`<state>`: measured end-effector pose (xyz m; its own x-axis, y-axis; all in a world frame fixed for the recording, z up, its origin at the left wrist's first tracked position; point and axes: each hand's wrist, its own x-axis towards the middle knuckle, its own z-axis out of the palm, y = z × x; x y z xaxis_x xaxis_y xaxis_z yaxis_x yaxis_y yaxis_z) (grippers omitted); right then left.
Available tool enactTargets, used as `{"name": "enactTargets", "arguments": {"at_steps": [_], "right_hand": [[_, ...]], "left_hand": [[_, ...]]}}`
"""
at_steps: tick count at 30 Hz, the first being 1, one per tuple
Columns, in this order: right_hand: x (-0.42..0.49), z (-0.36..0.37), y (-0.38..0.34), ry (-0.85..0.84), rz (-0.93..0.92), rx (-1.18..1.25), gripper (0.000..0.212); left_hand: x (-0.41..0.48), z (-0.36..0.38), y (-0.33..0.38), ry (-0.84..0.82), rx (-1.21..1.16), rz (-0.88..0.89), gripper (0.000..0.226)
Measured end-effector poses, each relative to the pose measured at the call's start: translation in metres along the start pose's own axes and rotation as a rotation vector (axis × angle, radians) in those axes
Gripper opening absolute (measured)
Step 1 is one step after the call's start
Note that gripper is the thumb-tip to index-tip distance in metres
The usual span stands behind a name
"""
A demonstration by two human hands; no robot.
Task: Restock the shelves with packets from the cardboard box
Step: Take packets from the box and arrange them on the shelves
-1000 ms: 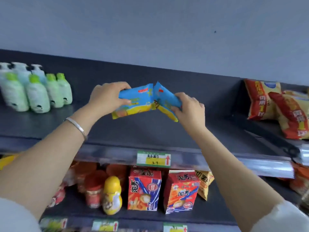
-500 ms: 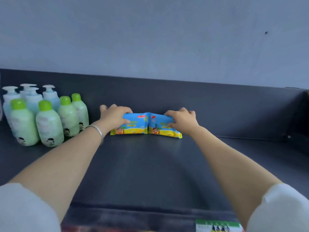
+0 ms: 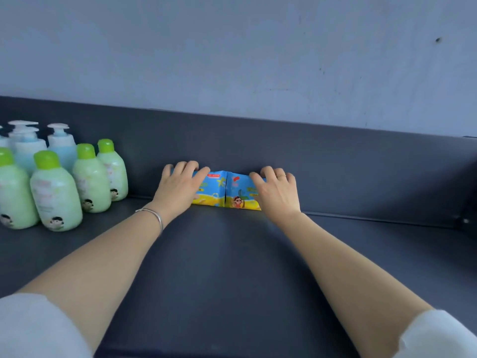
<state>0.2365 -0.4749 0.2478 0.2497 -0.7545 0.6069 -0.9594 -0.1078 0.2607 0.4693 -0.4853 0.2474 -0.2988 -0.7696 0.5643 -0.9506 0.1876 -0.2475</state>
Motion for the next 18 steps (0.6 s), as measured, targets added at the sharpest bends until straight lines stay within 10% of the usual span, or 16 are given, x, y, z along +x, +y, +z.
{"name": "enactTargets", "arguments": {"at_steps": [18], "right_hand": [[-0.099,-0.119,0.093,-0.087,0.203,0.127,0.033]], "left_hand": [[0.018,-0.118,0.152,0.059,-0.336,0.351,0.024]]}}
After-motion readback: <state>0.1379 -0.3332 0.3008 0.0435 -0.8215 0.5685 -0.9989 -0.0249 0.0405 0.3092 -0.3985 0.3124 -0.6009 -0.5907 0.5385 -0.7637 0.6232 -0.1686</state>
